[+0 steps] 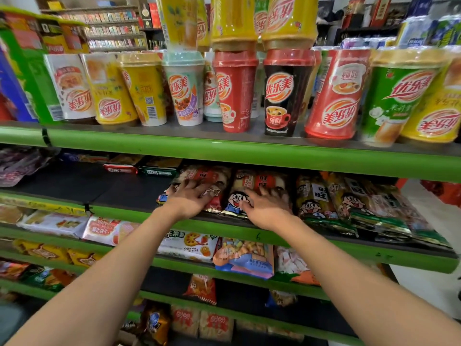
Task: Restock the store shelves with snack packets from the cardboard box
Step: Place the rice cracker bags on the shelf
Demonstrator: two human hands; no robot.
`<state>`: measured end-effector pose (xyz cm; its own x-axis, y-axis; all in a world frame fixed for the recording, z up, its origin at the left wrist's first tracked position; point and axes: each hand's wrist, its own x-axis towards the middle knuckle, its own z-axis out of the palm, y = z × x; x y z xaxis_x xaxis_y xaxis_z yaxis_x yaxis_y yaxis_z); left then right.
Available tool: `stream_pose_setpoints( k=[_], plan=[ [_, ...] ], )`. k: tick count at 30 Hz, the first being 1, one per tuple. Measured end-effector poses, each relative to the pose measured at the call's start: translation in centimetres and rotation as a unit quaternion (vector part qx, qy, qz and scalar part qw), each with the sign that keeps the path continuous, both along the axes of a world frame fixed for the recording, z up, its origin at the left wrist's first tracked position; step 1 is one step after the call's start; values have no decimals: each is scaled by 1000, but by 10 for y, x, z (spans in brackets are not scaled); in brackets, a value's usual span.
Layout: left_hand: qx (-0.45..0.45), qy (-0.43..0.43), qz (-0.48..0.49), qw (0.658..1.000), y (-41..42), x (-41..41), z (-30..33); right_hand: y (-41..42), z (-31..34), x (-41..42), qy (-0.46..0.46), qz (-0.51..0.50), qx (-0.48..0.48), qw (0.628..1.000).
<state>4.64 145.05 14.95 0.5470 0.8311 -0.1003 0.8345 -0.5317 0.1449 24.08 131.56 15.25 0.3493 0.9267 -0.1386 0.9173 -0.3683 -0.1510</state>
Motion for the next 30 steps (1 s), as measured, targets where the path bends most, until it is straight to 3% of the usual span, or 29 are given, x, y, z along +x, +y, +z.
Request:
stream_pose_setpoints(
  k=[8,25,30],
  plan=[
    [40,-39,-21,998,-12,-17,-17,4,-10,9,0,0,18,1000],
    [23,-76,-14,997,-23,-19,-17,-12,-18,1,-32,17,41,999],
    [53,-125,-9,991,-45,-28,-6,-20,-3,-22,-1,79,143,987]
  ],
)
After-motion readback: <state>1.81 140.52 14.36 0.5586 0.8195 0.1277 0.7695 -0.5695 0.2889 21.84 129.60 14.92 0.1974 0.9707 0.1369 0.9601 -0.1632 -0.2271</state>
